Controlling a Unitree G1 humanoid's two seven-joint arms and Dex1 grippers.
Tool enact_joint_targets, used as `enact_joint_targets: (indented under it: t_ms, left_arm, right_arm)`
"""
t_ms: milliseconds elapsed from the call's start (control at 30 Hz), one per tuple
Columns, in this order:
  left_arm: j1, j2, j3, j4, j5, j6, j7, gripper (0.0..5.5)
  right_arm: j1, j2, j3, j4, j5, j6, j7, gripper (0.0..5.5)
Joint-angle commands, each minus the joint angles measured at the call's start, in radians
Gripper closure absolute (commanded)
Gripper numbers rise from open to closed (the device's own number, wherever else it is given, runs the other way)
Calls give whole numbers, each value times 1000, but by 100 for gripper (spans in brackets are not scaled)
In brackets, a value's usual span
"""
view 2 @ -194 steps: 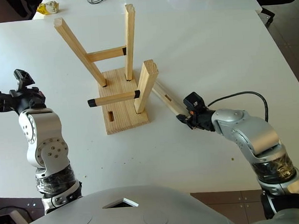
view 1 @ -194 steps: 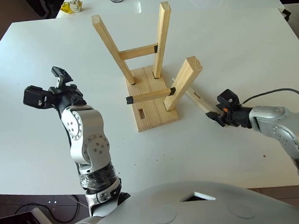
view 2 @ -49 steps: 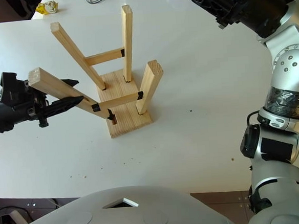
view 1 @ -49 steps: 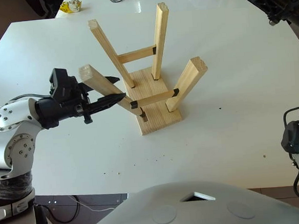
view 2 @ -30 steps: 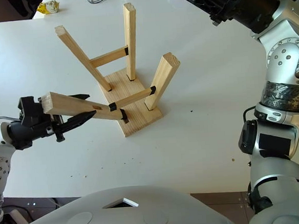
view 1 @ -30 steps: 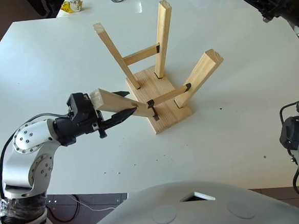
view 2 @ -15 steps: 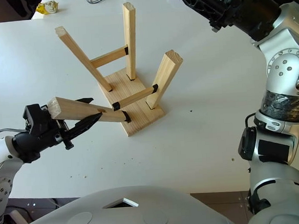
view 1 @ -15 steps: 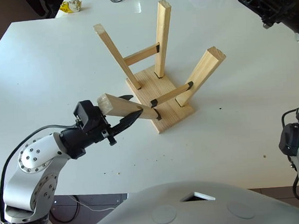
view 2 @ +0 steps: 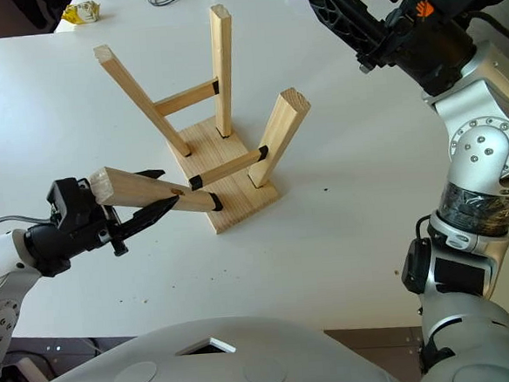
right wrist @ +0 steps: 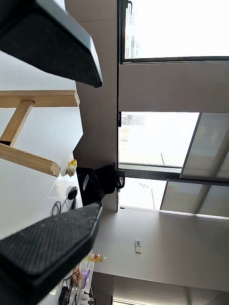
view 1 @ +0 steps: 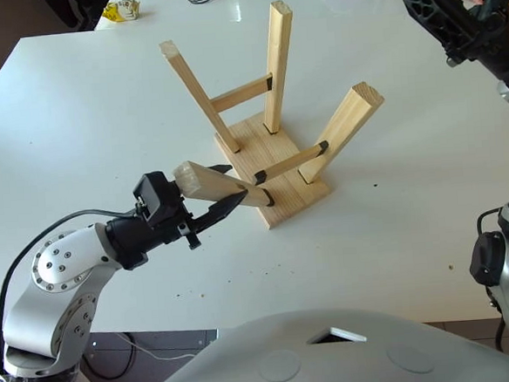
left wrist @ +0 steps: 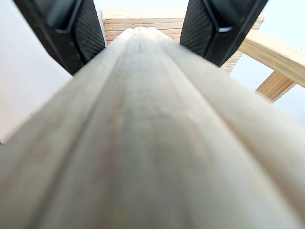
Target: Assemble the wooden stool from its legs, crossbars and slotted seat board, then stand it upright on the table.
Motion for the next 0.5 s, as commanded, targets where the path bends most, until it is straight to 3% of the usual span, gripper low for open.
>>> enact_joint_targets:
  t_ms: [33,500]
  left_arm:
    - [-55,60,-12,29,52,40,-8,345]
    - [-238,151,-34,203,-15,145,-114,345]
  right_arm:
    - [62,28,-34,-67,37,-9,-58,105]
    - [178,97,42,-249,72,-8,-170,105]
